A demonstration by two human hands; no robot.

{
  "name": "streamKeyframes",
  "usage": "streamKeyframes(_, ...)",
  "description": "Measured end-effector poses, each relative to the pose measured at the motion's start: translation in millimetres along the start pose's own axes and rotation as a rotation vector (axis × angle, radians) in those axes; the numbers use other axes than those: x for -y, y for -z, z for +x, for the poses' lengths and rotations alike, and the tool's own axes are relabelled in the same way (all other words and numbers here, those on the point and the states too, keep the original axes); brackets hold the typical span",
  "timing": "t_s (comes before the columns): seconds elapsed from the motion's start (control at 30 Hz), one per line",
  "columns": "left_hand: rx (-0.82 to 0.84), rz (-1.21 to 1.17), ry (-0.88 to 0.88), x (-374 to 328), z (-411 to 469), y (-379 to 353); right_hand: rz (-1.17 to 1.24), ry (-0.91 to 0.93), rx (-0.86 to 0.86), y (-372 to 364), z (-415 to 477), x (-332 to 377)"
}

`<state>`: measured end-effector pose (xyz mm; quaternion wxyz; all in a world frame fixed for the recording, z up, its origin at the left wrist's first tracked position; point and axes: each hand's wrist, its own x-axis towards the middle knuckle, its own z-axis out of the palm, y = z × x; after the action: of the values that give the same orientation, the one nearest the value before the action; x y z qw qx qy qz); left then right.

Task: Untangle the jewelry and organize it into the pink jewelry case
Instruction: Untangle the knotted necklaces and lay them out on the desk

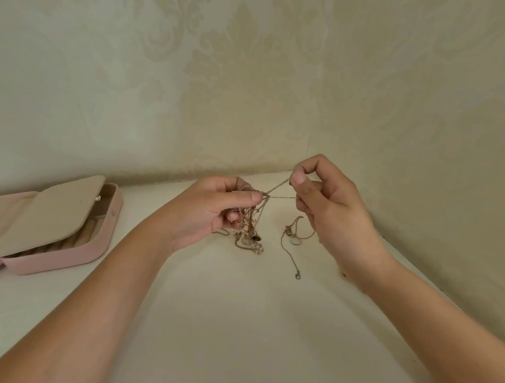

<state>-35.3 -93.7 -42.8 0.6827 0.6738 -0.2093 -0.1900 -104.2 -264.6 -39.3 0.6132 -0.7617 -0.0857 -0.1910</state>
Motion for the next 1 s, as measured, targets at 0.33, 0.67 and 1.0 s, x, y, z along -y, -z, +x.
streamKeyframes(0.33, -0.101, 0.118, -0.128, -3, -1, 2, -0.048, -0.012, -0.007, 0, 1, 0)
streamKeyframes(0.67, -0.113, -0.391, 0.038, 0, 6, -4, -0.089, -0.152, 0.043, 1, 3, -3)
streamKeyframes(1.0, -0.06, -0.505, 0.06, 2, 5, -9, -0.204, -0.091, 0.02, 3, 0, 6)
